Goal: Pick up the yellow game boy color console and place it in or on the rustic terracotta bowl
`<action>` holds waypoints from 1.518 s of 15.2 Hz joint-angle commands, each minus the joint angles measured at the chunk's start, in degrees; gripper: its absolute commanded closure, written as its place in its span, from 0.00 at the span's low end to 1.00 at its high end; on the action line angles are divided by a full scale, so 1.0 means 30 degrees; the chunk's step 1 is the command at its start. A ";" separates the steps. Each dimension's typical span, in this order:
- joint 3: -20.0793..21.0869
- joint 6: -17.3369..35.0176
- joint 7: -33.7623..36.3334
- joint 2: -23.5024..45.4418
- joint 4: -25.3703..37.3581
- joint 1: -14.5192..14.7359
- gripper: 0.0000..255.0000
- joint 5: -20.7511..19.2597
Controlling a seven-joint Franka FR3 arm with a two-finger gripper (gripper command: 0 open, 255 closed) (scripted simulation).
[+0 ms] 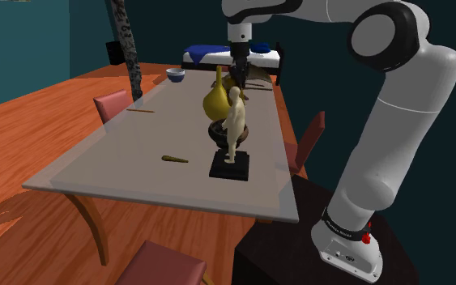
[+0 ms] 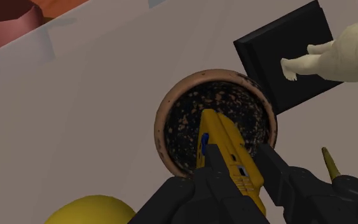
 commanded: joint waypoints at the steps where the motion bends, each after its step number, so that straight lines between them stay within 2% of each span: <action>1: 0.0566 -0.0068 0.1194 -0.0430 -0.0351 0.0590 1.00 0.0012; 20: 0.0567 0.4860 0.1220 -0.0419 -0.5269 0.0577 1.00 0.0009; 23: 0.0567 0.4860 0.1220 -0.0419 -0.5269 0.0577 1.00 0.0009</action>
